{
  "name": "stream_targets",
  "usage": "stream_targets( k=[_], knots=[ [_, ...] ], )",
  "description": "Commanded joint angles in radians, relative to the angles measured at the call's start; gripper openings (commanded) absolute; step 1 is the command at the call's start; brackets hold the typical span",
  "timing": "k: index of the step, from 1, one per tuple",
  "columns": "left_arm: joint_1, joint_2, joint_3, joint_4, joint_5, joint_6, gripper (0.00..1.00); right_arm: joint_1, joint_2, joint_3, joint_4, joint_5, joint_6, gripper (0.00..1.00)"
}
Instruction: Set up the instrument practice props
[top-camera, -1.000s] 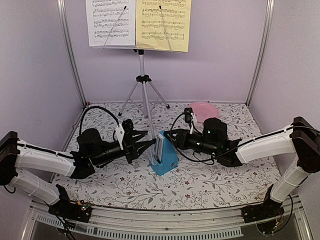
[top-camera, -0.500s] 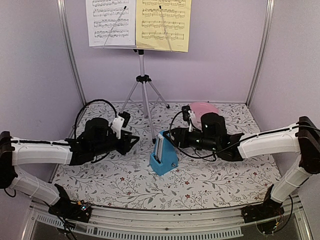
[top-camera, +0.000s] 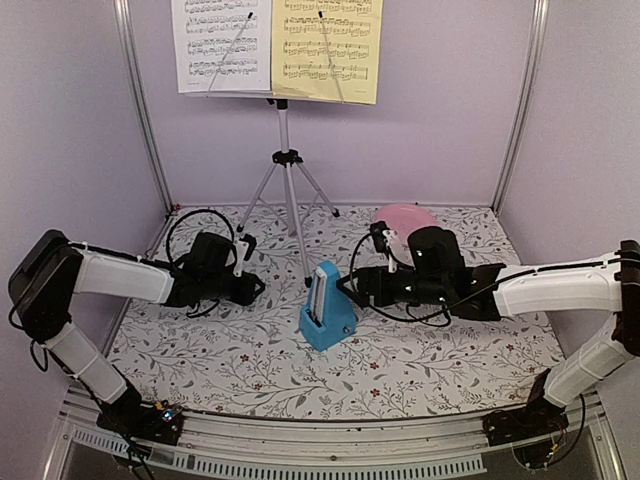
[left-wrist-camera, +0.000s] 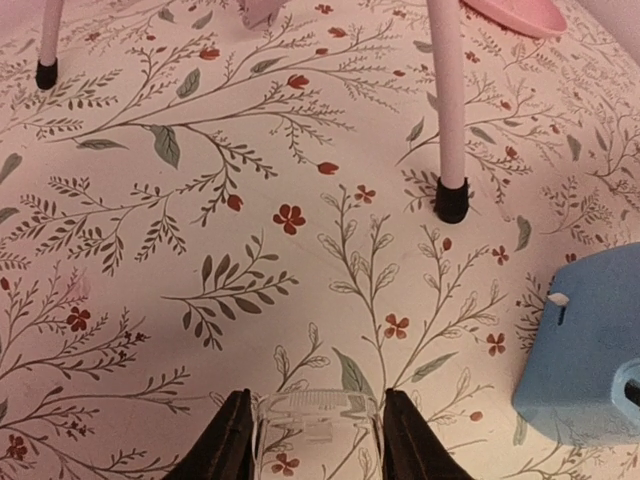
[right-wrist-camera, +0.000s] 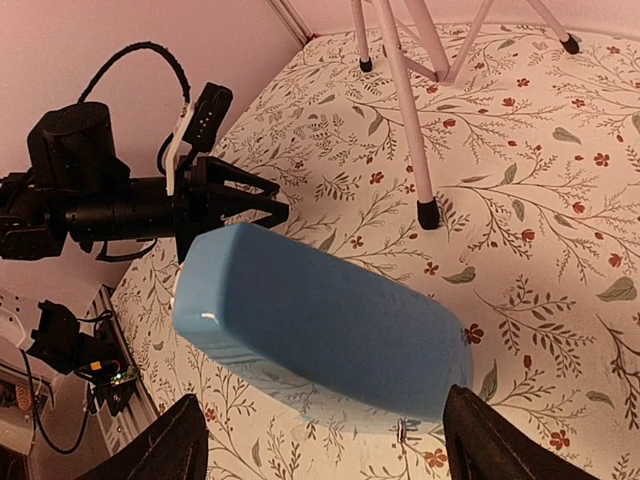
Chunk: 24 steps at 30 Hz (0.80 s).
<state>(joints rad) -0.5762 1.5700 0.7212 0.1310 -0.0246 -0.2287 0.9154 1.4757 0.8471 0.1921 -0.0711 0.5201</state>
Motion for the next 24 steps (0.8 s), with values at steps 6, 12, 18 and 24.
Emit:
stream_targets(
  k=[6, 12, 18, 24],
  knots=[
    [0.016, -0.033, -0.039, 0.074, 0.064, 0.018, 0.56, 0.005, -0.235, -0.209, -0.035, -0.03, 0.071, 0.84],
    [0.014, -0.031, -0.066, 0.132, 0.111, 0.008, 0.62, 0.036, -0.2, -0.292, 0.017, -0.044, 0.129, 0.76],
    [-0.005, 0.037, -0.064, 0.226, 0.225, 0.013, 0.48, 0.072, -0.049, -0.292, 0.133, -0.057, 0.17, 0.6],
    [-0.054, 0.122, -0.046, 0.282, 0.266, 0.008, 0.33, 0.073, 0.079, -0.216, 0.179, -0.041, 0.16, 0.48]
  ],
)
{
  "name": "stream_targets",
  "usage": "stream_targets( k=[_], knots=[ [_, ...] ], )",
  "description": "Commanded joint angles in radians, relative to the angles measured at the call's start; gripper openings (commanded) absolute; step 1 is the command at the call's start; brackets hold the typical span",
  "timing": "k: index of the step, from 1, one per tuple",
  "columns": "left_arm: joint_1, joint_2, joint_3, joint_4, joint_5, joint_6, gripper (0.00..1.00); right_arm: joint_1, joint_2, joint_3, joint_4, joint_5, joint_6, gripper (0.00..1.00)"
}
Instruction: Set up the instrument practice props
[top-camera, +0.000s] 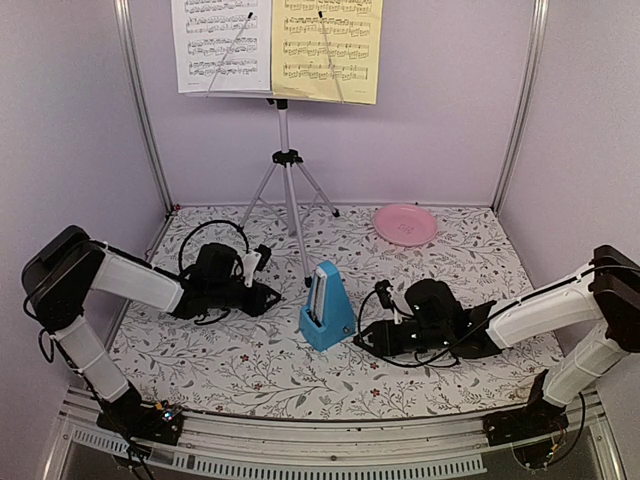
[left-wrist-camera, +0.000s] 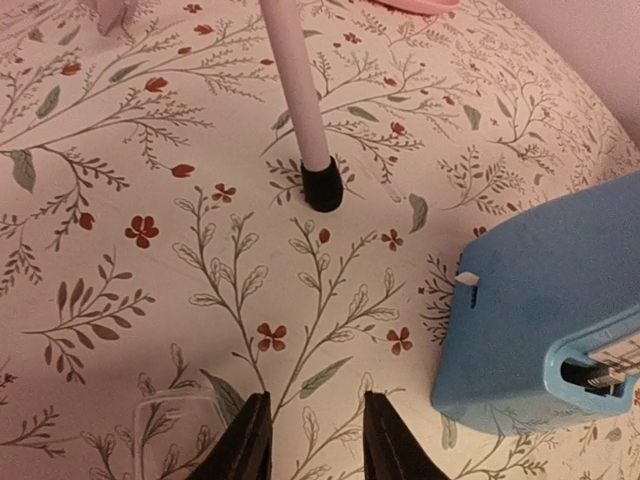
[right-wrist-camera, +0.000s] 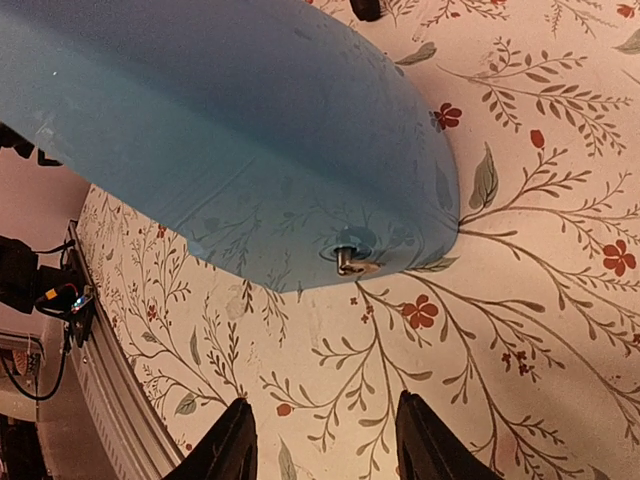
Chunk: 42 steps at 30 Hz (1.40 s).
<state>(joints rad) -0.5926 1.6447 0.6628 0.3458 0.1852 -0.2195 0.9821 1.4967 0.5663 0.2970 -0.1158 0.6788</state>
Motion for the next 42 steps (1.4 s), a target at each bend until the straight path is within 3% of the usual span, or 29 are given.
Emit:
stream_targets(
  k=[1, 13, 32, 37, 42],
  knots=[
    [-0.047, 0.056, 0.014, 0.076, 0.057, -0.004, 0.32, 0.005, 0.072, 0.082, 0.074, 0.009, -0.008, 0.47],
    [-0.107, 0.11, -0.008, 0.163, 0.075, -0.01, 0.27, -0.066, 0.141, 0.153, 0.094, 0.015, -0.037, 0.37],
    [-0.221, 0.172, -0.001, 0.308, 0.104, -0.069, 0.24, -0.159, 0.273, 0.289, 0.116, -0.029, -0.093, 0.36],
    [-0.235, 0.197, 0.033, 0.308, 0.084, -0.078, 0.24, -0.201, 0.252, 0.294, 0.103, -0.047, -0.123, 0.41],
    [-0.226, 0.142, 0.006, 0.25, -0.014, -0.025, 0.27, -0.213, 0.144, 0.213, 0.08, -0.037, -0.15, 0.59]
  ],
)
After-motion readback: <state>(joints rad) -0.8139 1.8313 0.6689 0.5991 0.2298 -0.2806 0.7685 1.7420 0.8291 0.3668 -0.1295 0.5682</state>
